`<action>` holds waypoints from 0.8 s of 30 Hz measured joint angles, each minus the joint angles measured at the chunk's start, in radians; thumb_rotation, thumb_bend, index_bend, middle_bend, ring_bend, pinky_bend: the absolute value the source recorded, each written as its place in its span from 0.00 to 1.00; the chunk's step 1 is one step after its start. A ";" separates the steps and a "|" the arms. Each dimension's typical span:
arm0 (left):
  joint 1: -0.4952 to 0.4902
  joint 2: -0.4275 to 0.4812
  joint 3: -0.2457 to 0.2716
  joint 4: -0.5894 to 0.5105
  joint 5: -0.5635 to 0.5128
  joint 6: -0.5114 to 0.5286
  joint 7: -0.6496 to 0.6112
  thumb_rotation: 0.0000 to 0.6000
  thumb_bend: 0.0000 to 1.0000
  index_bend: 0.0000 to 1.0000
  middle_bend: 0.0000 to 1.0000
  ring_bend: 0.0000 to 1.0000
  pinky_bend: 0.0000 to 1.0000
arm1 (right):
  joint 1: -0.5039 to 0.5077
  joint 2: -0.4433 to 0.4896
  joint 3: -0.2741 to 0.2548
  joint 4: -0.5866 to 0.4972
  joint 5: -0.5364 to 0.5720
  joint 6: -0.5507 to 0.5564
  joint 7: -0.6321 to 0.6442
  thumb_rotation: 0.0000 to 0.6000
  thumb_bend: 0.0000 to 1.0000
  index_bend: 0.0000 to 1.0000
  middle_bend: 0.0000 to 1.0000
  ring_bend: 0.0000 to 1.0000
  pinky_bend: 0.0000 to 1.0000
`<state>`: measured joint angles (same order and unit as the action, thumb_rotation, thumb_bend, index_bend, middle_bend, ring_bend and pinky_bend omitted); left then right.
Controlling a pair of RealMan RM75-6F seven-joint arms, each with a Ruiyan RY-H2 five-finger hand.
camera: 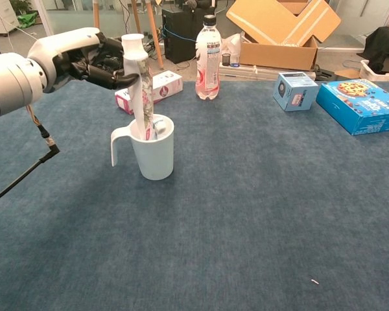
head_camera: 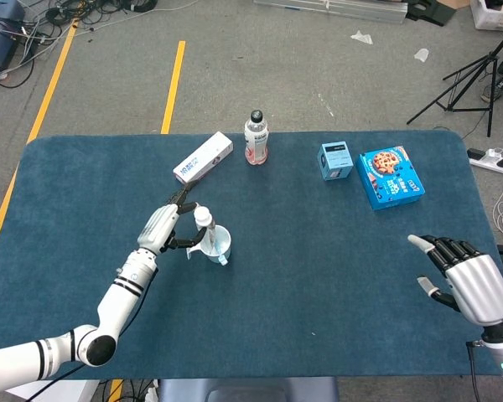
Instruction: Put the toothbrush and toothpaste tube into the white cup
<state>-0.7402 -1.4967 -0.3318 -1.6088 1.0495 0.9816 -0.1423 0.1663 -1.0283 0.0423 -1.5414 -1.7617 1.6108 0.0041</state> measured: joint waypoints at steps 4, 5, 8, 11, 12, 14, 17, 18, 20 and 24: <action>0.004 -0.005 0.007 0.008 0.006 -0.002 -0.010 1.00 0.50 0.65 0.00 0.00 0.00 | -0.001 0.002 0.000 0.000 0.000 0.002 0.001 1.00 0.20 0.25 0.32 0.34 0.47; 0.005 -0.007 0.009 0.010 0.008 -0.002 -0.013 1.00 0.50 0.65 0.00 0.00 0.00 | -0.001 0.002 0.000 0.000 0.000 0.003 0.002 1.00 0.20 0.25 0.32 0.34 0.47; 0.010 -0.012 0.015 0.019 0.013 -0.003 -0.023 1.00 0.50 0.65 0.00 0.00 0.00 | -0.002 0.001 0.000 0.002 0.000 0.003 0.002 1.00 0.20 0.25 0.32 0.34 0.47; 0.013 -0.021 0.020 0.032 0.019 -0.005 -0.037 1.00 0.50 0.64 0.00 0.00 0.00 | -0.002 -0.001 0.000 0.005 0.002 0.002 0.004 1.00 0.20 0.25 0.32 0.34 0.47; 0.014 -0.025 0.021 0.036 0.020 -0.006 -0.041 1.00 0.50 0.64 0.00 0.00 0.00 | -0.002 -0.002 0.000 0.006 0.002 0.001 0.005 1.00 0.20 0.25 0.32 0.34 0.47; 0.015 -0.033 0.022 0.048 0.024 -0.008 -0.051 1.00 0.50 0.64 0.00 0.00 0.00 | -0.002 -0.003 -0.001 0.008 0.003 0.000 0.006 1.00 0.20 0.25 0.32 0.34 0.47; 0.014 -0.044 0.024 0.064 0.032 -0.013 -0.063 1.00 0.50 0.64 0.00 0.00 0.00 | -0.002 -0.004 -0.001 0.009 0.004 0.000 0.008 1.00 0.20 0.25 0.32 0.34 0.47; 0.014 -0.046 0.024 0.067 0.034 -0.014 -0.066 1.00 0.50 0.64 0.00 0.00 0.00 | -0.002 -0.004 0.000 0.010 0.004 0.000 0.008 1.00 0.20 0.25 0.32 0.34 0.47; 0.014 -0.052 0.026 0.075 0.040 -0.017 -0.074 1.00 0.50 0.63 0.00 0.00 0.00 | -0.002 -0.004 0.000 0.012 0.005 0.000 0.009 1.00 0.20 0.25 0.32 0.34 0.47; 0.014 -0.065 0.029 0.089 0.047 -0.022 -0.085 1.00 0.50 0.63 0.00 0.00 0.00 | -0.003 -0.005 -0.001 0.013 0.005 0.001 0.011 1.00 0.20 0.25 0.32 0.34 0.47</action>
<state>-0.7260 -1.5616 -0.3024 -1.5202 1.0967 0.9596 -0.2277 0.1632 -1.0334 0.0415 -1.5280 -1.7562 1.6116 0.0152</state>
